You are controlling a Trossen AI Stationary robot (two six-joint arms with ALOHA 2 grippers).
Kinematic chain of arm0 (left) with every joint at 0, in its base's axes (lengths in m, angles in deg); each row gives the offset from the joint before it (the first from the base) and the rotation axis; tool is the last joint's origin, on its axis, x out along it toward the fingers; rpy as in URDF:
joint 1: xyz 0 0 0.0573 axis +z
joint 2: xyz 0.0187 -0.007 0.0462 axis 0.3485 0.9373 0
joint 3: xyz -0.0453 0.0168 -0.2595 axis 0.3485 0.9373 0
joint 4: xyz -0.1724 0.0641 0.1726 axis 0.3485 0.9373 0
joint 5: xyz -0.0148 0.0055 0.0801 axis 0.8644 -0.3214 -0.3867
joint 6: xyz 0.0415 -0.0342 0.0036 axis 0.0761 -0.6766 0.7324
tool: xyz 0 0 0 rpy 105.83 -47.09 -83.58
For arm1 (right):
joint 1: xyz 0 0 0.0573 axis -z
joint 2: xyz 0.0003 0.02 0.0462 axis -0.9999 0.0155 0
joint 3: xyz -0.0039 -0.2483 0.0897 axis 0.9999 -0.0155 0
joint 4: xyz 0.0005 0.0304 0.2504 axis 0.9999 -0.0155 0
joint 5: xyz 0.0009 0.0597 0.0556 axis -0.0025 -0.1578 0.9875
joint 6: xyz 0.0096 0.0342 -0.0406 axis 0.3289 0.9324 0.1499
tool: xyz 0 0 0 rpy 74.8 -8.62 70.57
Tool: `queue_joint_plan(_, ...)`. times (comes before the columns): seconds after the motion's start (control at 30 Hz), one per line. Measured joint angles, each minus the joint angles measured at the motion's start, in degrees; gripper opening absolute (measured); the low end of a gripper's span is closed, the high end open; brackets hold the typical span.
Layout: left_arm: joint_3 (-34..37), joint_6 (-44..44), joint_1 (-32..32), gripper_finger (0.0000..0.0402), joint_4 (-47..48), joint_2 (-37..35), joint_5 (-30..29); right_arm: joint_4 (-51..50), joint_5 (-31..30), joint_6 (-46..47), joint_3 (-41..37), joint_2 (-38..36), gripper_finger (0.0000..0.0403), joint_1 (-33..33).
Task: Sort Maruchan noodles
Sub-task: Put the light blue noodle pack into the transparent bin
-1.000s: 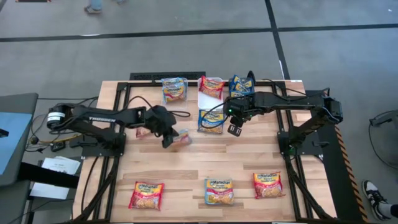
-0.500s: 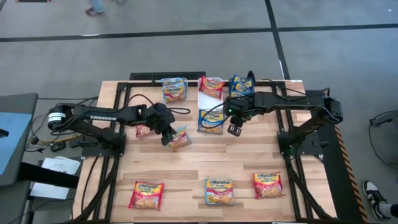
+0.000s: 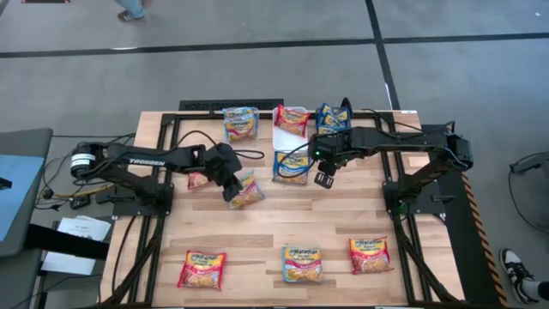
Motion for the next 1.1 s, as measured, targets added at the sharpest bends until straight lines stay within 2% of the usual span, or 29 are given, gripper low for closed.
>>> queue_joint_plan(0.17, 0.0, -1.0, 0.0, 0.0151, -0.6, 4.0, 0.0, 0.0, 0.0, 0.1, 0.0, 0.0, 0.0113, 0.0)
queue_joint_plan(0.33, -0.2, -1.2, 0.0, 0.0158, -0.6, 7.1, 0.0, 0.0, 0.2, 0.1, 0.0, 0.0, 0.0113, 0.0)
queue_joint_plan(0.7, -0.1, -1.9, 0.0, 0.0154, -1.8, 7.2, 0.7, 0.2, 0.2, 0.0, 0.0, 0.0, 0.0113, 0.0)
queue_joint_plan(0.83, -0.1, -2.1, -0.1, 0.0118, -1.5, 7.2, -0.5, 0.3, 0.2, 0.0, 0.0, 0.0, 0.0113, 0.0)
queue_joint_plan(1.03, -0.1, -1.6, -0.2, 0.0017, -2.0, 7.2, -0.5, 0.3, 0.2, 0.0, 0.0, 0.0, 0.0113, 0.0)
queue_joint_plan(1.1, -0.1, -1.5, -0.2, 0.0008, -2.0, 7.2, -0.5, 0.6, 0.2, 0.0, 0.0, 0.0, 0.0113, 0.0)
